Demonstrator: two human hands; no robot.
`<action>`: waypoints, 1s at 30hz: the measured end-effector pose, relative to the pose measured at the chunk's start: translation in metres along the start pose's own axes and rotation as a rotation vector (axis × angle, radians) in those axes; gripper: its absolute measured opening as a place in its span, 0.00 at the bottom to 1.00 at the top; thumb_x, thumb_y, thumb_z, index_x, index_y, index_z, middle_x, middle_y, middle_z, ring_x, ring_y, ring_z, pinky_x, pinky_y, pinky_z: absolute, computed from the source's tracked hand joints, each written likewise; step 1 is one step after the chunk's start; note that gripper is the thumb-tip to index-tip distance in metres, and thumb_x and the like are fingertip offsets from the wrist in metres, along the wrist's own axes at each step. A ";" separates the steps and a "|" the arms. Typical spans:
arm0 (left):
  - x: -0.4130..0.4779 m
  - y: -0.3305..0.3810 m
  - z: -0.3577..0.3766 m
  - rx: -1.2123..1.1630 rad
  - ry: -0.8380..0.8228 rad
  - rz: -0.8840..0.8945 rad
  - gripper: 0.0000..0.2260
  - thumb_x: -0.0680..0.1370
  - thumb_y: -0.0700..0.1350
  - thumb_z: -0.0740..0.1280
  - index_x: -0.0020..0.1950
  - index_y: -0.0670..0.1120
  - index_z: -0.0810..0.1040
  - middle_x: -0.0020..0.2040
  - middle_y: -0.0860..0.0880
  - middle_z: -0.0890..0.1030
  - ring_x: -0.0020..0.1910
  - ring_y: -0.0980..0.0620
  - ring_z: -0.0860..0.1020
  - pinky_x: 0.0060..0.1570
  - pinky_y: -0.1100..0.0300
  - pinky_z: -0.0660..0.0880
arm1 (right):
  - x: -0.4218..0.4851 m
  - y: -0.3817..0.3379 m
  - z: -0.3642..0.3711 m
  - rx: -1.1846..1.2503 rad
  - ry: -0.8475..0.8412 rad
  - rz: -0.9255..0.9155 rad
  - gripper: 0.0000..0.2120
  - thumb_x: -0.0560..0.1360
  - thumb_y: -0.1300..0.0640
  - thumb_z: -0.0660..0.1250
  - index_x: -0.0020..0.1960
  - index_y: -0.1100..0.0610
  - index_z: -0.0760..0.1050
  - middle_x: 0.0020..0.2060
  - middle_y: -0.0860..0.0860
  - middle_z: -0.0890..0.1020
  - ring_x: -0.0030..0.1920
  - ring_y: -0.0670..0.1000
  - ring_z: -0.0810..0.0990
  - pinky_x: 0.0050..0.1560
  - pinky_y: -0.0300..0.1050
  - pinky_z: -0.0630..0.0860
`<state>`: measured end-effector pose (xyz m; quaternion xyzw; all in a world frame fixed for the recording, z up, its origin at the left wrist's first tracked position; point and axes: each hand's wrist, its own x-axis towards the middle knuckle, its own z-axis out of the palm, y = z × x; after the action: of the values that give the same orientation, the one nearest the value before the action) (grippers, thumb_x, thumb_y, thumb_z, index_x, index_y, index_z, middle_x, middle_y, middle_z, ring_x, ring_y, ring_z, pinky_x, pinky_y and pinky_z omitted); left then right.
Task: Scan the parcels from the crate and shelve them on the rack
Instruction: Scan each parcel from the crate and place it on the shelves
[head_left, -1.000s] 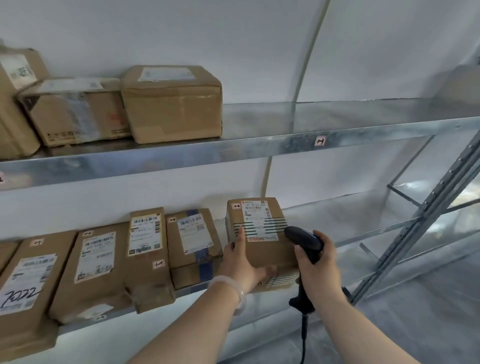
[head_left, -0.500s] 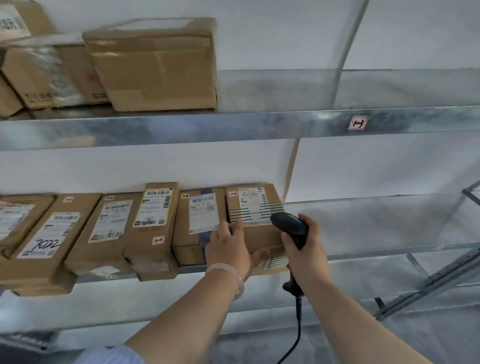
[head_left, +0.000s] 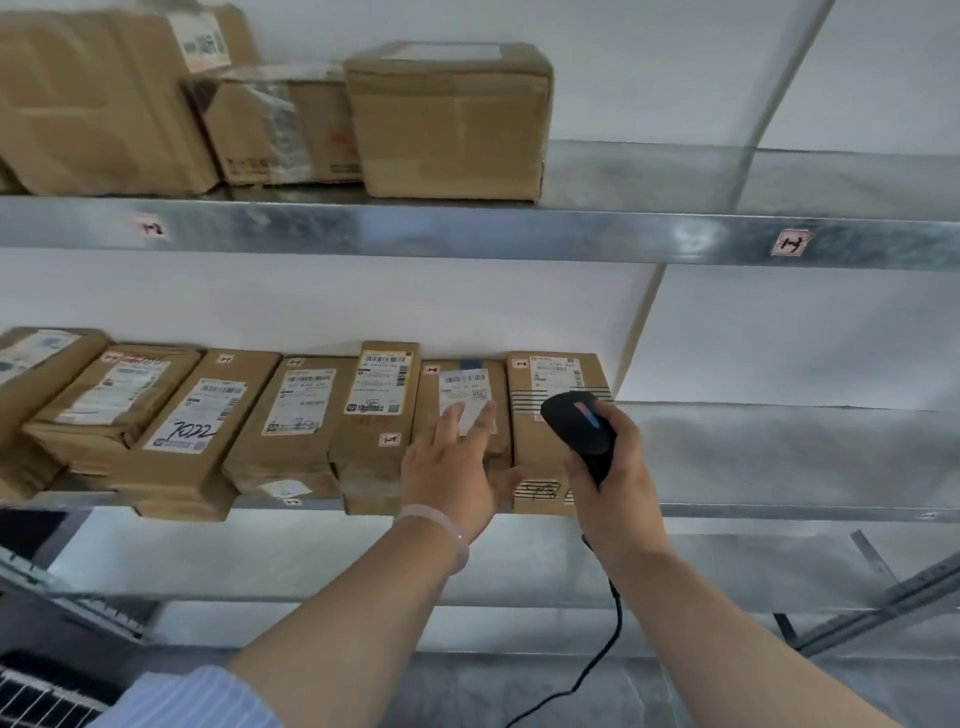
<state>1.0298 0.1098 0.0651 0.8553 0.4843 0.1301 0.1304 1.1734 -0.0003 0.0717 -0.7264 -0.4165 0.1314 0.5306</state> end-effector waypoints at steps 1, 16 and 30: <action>-0.010 -0.017 -0.008 0.015 0.022 0.001 0.36 0.78 0.68 0.60 0.80 0.61 0.47 0.82 0.52 0.51 0.79 0.44 0.52 0.77 0.45 0.56 | -0.006 -0.007 0.012 -0.001 -0.025 -0.034 0.26 0.78 0.58 0.68 0.70 0.40 0.62 0.63 0.42 0.74 0.59 0.44 0.75 0.56 0.43 0.77; -0.262 -0.343 -0.164 0.201 0.198 -0.538 0.35 0.77 0.69 0.57 0.81 0.59 0.52 0.80 0.48 0.58 0.78 0.47 0.56 0.75 0.46 0.58 | -0.203 -0.190 0.302 0.118 -0.668 -0.310 0.24 0.77 0.58 0.69 0.66 0.39 0.64 0.60 0.42 0.75 0.55 0.46 0.77 0.53 0.41 0.75; -0.411 -0.505 -0.216 0.089 0.252 -0.946 0.33 0.79 0.68 0.55 0.81 0.60 0.50 0.81 0.51 0.56 0.79 0.47 0.56 0.76 0.44 0.57 | -0.320 -0.300 0.487 0.183 -1.016 -0.392 0.23 0.78 0.55 0.68 0.65 0.35 0.62 0.53 0.33 0.77 0.53 0.32 0.76 0.48 0.32 0.72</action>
<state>0.3493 0.0275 0.0506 0.5239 0.8368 0.1384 0.0788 0.5276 0.1109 0.0591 -0.4315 -0.7343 0.4000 0.3385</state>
